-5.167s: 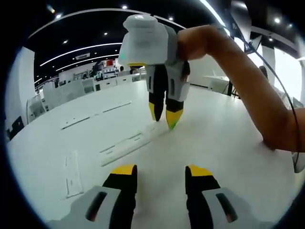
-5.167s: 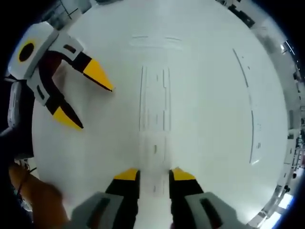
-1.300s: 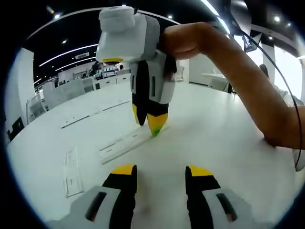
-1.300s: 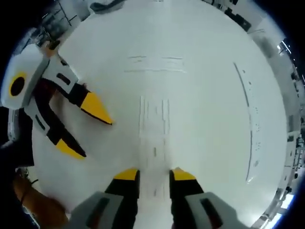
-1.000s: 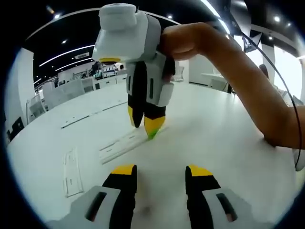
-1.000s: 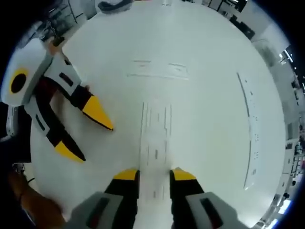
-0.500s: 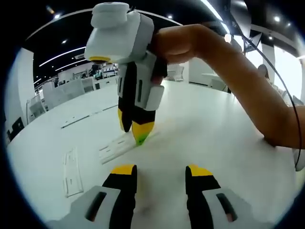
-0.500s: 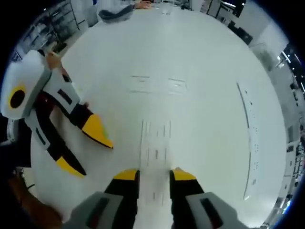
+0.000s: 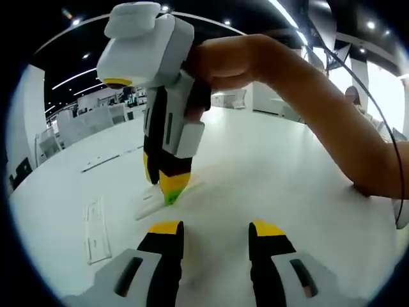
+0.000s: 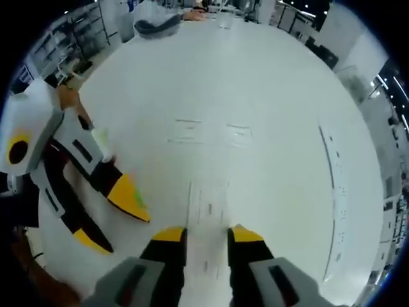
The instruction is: Locate the socket holder cover, grip the socket holder cover, clip it into the socket holder slot.
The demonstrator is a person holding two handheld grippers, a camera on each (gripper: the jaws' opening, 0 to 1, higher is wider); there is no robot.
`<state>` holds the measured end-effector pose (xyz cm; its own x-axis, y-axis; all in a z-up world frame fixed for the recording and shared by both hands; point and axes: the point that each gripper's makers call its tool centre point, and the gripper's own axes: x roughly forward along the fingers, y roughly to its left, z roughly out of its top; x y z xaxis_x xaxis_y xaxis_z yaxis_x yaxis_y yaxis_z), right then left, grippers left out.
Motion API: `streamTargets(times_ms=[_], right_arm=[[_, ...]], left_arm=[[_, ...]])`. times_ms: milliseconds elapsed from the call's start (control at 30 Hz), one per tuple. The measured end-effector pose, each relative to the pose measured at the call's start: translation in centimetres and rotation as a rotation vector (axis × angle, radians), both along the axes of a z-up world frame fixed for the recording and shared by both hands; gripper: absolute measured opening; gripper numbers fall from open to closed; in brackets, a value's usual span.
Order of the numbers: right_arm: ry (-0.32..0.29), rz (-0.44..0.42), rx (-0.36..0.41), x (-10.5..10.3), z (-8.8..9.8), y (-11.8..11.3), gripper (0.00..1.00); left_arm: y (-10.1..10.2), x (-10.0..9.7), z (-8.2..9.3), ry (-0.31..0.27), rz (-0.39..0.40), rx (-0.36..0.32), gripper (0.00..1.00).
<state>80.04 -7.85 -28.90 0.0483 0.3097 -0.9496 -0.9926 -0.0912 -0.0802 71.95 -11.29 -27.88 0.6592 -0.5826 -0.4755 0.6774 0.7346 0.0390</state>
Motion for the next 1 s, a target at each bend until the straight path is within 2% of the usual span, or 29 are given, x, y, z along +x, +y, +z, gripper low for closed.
streamTargets(times_ms=[633,1000], right_arm=[[-0.005,0.013,0.025,0.12,0.08,0.71,0.27],[-0.027,0.005,0.069,0.09,0.02,0.81,0.27]], left_arm=[[-0.06,-0.08,-0.06,0.001,0.001,-0.003,0.41],[-0.04,-0.21,-0.06,-0.004,-0.002,-0.008,0.41]])
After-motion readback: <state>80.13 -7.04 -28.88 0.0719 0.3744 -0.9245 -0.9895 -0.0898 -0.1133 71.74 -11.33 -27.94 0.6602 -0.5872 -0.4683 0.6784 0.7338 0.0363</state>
